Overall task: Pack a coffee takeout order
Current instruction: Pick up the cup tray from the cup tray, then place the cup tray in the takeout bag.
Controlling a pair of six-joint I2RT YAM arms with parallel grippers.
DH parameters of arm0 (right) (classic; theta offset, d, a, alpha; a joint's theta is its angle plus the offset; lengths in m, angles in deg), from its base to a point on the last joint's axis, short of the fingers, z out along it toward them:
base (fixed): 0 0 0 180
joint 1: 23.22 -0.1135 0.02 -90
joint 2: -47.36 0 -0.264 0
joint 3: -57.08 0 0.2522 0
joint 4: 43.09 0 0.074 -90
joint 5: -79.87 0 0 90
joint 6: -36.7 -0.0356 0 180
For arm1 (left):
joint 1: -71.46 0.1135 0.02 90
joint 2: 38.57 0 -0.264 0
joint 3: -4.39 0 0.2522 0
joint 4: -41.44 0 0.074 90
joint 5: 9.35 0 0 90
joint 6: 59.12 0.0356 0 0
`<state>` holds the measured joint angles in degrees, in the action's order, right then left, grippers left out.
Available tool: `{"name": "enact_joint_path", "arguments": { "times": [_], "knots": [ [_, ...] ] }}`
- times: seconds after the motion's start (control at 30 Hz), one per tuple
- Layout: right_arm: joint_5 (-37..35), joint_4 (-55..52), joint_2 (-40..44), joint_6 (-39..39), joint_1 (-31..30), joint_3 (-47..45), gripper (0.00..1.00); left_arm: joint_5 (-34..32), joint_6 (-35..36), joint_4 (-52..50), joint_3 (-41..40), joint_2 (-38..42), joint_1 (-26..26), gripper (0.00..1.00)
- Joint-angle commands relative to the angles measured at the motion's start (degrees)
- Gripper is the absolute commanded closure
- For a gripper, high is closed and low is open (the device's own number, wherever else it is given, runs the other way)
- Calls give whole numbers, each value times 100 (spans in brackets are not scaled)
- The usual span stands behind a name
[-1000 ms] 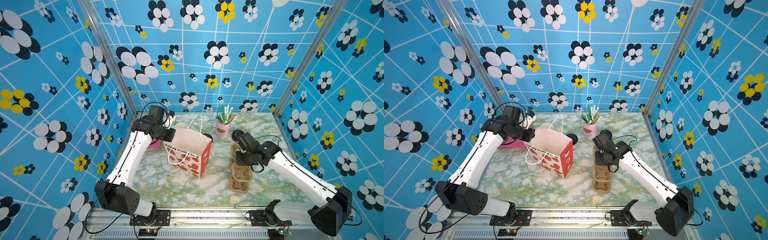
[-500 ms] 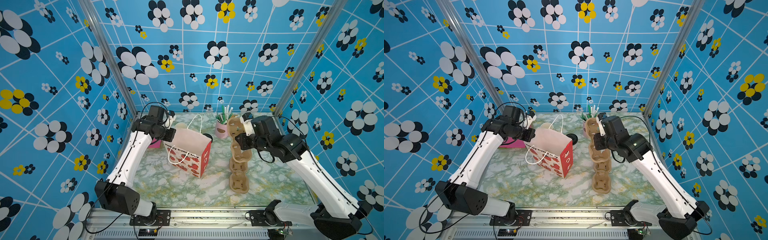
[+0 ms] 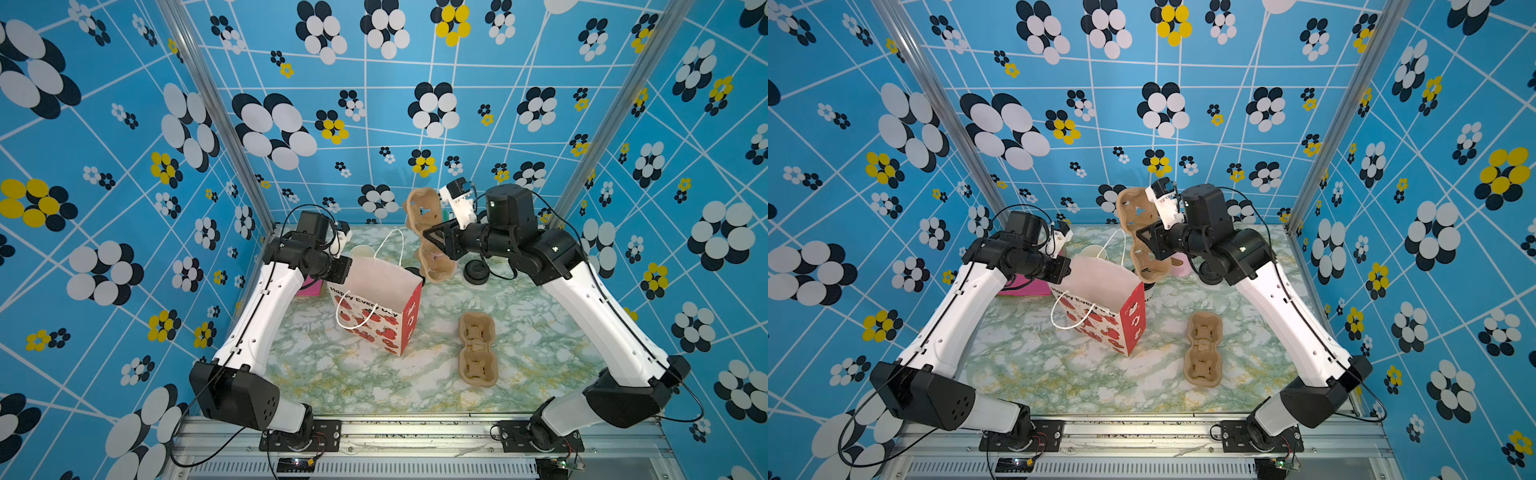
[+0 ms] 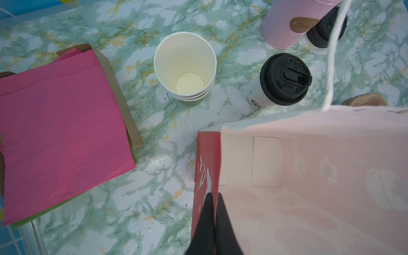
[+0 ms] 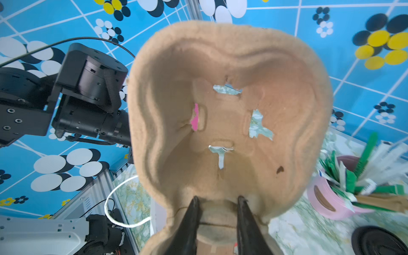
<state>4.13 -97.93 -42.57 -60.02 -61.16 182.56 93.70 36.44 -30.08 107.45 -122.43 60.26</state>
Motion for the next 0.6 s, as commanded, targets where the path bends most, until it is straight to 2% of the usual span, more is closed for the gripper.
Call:
{"name": "enact_joint_path", "arguments": {
  "times": [0.0,0.2,0.57],
  "knots": [
    [428,217,-294,355,-257,335,87,92,-55,-7,-97,150,47,95],
    [547,339,-781,489,-484,529,88,157,-71,19,-97,159,52,95],
    [571,585,-1240,688,-685,335,93,291,-126,139,-184,242,89,95]
  ]
}}
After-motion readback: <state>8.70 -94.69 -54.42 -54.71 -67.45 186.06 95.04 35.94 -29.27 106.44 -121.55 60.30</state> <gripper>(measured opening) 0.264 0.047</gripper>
